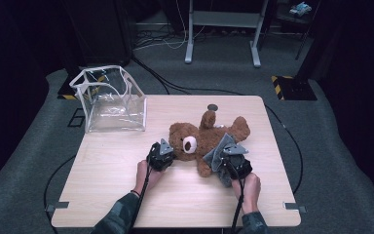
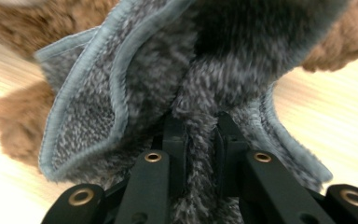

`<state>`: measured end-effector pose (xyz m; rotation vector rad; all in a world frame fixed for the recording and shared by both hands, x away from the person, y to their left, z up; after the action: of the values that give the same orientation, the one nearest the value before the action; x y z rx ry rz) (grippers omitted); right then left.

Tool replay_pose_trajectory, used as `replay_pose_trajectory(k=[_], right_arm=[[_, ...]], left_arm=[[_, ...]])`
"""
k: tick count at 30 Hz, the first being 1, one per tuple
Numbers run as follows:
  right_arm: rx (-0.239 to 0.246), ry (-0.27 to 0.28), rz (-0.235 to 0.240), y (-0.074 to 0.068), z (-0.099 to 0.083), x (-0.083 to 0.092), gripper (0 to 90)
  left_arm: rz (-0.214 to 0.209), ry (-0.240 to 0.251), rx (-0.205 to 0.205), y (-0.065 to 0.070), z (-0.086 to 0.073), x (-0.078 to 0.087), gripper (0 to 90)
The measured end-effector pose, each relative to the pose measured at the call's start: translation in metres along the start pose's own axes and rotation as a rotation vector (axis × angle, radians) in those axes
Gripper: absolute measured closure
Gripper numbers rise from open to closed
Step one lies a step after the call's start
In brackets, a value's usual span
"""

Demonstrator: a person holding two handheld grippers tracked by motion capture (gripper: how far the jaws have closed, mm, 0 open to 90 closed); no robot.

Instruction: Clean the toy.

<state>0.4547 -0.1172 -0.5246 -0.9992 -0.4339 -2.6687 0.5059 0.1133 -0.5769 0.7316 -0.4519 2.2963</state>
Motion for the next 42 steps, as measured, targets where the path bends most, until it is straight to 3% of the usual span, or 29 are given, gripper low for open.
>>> replay_pose_trajectory(k=[2, 7, 13, 19, 22, 25, 26, 27, 28, 30, 31, 35, 37, 39, 42], right_arm=[[-0.024, -0.003, 0.004, 0.002, -0.008, -0.002, 78.2], [0.007, -0.021, -0.009, 0.005, -0.023, 0.003, 78.4], [-0.008, -0.043, 0.002, 0.009, -0.038, 0.013, 78.5], [-0.056, -0.078, 0.000, 0.021, -0.056, 0.025, 78.1], [-0.120, -0.029, 0.037, 0.026, -0.051, 0.032, 77.5], [-0.131, -0.001, 0.034, 0.031, -0.044, 0.038, 77.0], [-0.136, 0.018, 0.038, 0.033, -0.039, 0.040, 76.9], [-0.144, 0.041, 0.033, 0.036, -0.031, 0.043, 76.6], [-0.141, 0.044, 0.033, 0.036, -0.030, 0.043, 76.6], [-0.145, 0.044, 0.033, 0.036, -0.027, 0.044, 76.4], [-0.142, 0.058, 0.032, 0.037, -0.023, 0.043, 76.2], [-0.161, 0.072, 0.031, 0.039, -0.019, 0.041, 75.5], [-0.166, 0.078, 0.034, 0.040, -0.017, 0.040, 75.5], [-0.178, 0.084, 0.029, 0.042, -0.014, 0.037, 75.2], [-0.191, 0.087, 0.035, 0.043, -0.011, 0.035, 75.2]], left_arm=[[-0.001, 0.001, 0.002, 0.000, 0.000, 0.000, 79.4], [-0.003, 0.000, 0.002, 0.000, 0.000, 0.000, 79.4], [-0.004, 0.001, 0.001, 0.000, 0.000, 0.000, 79.3], [-0.004, 0.001, 0.003, 0.000, 0.000, 0.000, 77.4], [0.001, 0.001, 0.009, 0.000, 0.000, 0.000, 71.4], [0.017, 0.005, 0.018, -0.002, 0.000, 0.000, 56.7], [0.009, -0.002, 0.011, -0.002, 0.000, 0.001, 56.7], [0.023, 0.002, 0.011, -0.002, 0.000, 0.000, 41.8], [0.022, 0.006, 0.019, -0.003, 0.000, 0.002, 36.8], [0.027, 0.025, 0.039, -0.004, 0.001, 0.003, 30.9], [0.042, 0.072, 0.067, -0.006, 0.008, 0.010, 28.5], [0.081, 0.168, 0.017, -0.001, 0.029, 0.029, 25.7], [0.076, 0.176, 0.002, 0.001, 0.036, 0.032, 24.0], [0.058, 0.191, -0.027, 0.008, 0.055, 0.032, 22.9], [0.043, 0.177, -0.057, 0.011, 0.064, 0.028, 21.3]])
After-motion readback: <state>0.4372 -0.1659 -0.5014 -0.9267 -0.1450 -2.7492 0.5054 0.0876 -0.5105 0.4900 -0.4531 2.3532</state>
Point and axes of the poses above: each handheld gripper's, and its own axes: x roughly backward along the jaws, z roughly out of its top, y roughly to its right, the point moved 8 cm from there along -x, roughly forward along the jaws, and after that the axes turned 1 degree about y, right-handed, at the moved point
